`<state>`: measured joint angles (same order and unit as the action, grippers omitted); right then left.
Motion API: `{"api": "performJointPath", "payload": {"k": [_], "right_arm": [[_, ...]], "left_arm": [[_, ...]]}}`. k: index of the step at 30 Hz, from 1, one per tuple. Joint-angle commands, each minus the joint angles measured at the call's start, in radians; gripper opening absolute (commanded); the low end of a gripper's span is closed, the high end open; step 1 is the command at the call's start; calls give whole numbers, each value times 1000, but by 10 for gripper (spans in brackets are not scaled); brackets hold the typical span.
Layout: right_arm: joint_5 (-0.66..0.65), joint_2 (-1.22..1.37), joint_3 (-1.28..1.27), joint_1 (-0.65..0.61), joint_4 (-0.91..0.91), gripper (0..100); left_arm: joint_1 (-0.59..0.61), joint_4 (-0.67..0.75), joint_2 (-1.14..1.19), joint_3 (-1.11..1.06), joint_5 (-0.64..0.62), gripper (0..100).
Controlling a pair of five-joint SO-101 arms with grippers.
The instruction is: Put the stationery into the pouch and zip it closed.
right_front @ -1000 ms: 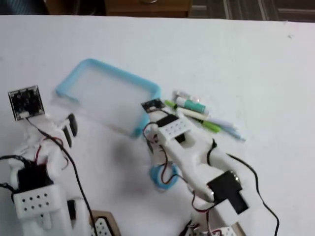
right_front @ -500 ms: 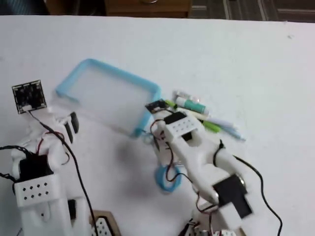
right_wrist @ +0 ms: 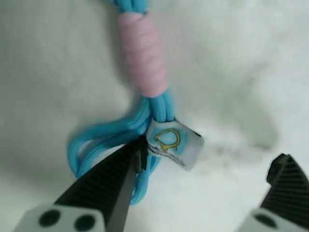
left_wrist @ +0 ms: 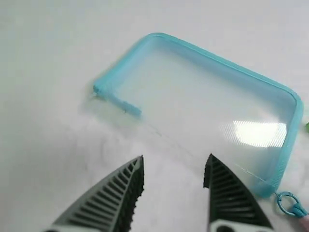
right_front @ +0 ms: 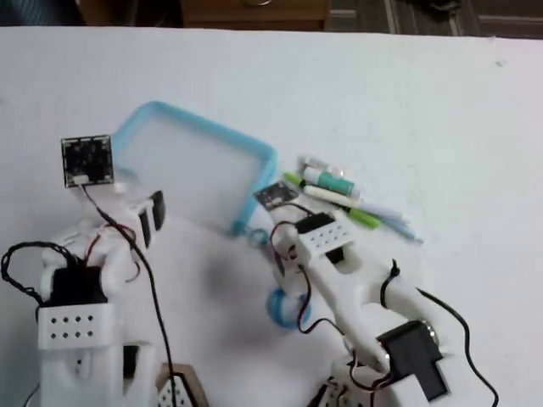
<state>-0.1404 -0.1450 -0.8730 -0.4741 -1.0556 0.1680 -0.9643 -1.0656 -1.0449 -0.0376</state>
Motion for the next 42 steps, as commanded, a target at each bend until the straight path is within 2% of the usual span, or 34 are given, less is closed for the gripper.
{"api": "performJointPath", "payload": {"k": [1, 5, 11, 14, 27, 29, 35, 39, 42], "right_arm": [[-8, 62, -5, -12, 76, 390], [-8, 120, 51, -12, 65, 369], [-8, 128, 61, -7, 61, 126], [-8, 128, 64, -8, 38, 72], [-8, -127, 57, -13, -44, 74], [-8, -133, 48, -10, -51, 109], [-8, -134, 8, -13, -64, 351], [-8, -127, 3, -13, -79, 329], [-9, -124, -29, -13, 7, 309]], "left_arm": [[-39, 23, 4, 44, -11, 221], [-74, 21, 4, 44, -11, 222], [-73, 21, 5, 44, -11, 222], [-73, 17, 5, 44, -11, 222], [-74, -6, 2, 68, -11, 221], [-74, -6, 2, 68, -11, 220], [-73, -6, 2, 66, -11, 219], [-73, -9, 2, 66, -11, 219], [-73, -8, 2, 66, -11, 218]]}}
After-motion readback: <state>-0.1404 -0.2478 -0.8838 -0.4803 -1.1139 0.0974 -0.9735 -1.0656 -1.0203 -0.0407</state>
